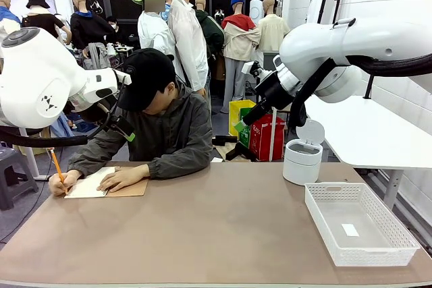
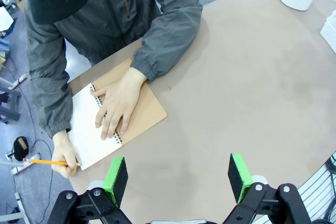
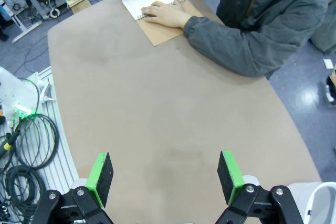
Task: Sort the paper based on its condition.
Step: If a person hands you a paper, place it in the Organizing basket , and if it's crumpled, put it in the Trash can.
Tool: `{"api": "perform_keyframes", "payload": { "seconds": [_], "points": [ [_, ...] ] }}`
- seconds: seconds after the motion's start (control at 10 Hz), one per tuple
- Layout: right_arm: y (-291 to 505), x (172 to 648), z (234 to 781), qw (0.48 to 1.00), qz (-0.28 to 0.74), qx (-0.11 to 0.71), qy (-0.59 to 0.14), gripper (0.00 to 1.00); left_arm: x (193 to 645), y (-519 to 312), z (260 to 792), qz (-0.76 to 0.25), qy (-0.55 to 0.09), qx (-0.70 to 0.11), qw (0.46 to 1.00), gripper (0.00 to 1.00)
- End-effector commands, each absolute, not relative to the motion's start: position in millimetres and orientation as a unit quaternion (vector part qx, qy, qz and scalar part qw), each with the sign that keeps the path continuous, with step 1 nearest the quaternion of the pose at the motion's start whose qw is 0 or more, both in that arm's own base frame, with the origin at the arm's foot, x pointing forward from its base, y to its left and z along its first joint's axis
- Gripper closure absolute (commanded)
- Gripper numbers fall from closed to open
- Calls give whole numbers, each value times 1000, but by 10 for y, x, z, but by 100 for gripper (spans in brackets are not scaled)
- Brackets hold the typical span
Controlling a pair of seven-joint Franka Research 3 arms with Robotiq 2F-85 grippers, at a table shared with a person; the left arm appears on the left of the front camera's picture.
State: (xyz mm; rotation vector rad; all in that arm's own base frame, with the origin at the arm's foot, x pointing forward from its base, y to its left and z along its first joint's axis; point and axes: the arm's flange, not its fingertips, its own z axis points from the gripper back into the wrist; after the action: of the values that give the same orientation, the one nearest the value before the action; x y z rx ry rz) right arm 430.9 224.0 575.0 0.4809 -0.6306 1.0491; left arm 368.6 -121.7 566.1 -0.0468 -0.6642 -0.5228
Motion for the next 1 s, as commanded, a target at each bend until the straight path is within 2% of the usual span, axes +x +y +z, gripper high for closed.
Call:
{"api": "perform_keyframes", "payload": {
  "seconds": [0.0,0.9],
  "points": [
    [2240,4313,5735,795,486,219,-291,0,3685,-1205,5671,-253,-320,-24,913,0],
    [2240,4313,5735,795,486,219,-291,0,3685,-1205,5671,-253,-320,-24,913,0]
  ]
}}
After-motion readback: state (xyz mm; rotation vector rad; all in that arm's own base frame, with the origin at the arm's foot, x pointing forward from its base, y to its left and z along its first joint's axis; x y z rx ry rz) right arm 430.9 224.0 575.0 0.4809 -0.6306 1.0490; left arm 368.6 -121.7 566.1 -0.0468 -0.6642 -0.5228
